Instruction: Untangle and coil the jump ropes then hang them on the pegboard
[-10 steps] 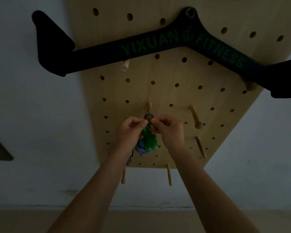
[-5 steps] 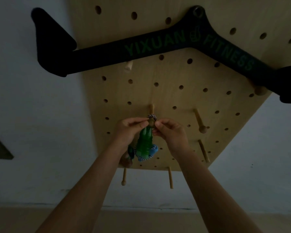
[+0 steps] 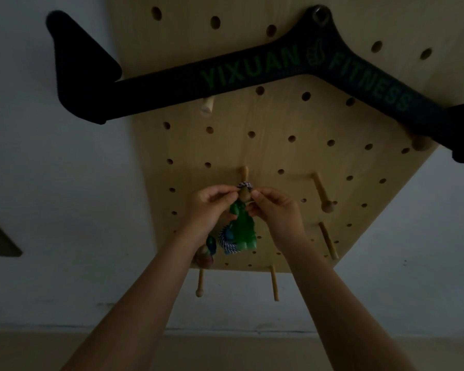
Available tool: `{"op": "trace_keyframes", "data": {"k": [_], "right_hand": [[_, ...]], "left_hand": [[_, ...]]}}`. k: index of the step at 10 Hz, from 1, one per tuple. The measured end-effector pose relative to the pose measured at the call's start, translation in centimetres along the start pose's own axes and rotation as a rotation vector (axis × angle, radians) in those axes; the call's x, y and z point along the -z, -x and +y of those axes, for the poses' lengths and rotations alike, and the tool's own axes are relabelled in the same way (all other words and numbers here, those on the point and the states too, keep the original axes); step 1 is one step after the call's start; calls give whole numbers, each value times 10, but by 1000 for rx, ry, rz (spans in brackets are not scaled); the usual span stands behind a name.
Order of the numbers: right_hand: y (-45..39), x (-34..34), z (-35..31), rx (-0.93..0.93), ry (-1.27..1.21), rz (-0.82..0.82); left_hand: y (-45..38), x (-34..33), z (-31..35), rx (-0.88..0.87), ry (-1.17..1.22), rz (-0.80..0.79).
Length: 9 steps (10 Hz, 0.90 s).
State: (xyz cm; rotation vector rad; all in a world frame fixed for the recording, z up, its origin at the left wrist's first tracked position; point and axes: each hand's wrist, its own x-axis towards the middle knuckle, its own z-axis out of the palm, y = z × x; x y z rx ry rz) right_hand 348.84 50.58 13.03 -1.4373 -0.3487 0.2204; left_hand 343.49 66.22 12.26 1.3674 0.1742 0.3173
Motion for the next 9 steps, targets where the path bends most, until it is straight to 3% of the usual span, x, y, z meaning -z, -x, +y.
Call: {"op": "trace_keyframes", "data": {"k": [3,7,8,9], "right_hand": [[5,-4,-3,24,9,26],[-17,-13,-21,-36,47,78],[-5,-17,-28,-48,101,84],[14,-12,-42,68,280,98]], "left_hand": [[-1,-3,-6,-102,-1,8],[-10,-5,15,-21,-44,-57],[4,-3,23,19,-122,-44],[28,6,36,-41,-241,24]]}}
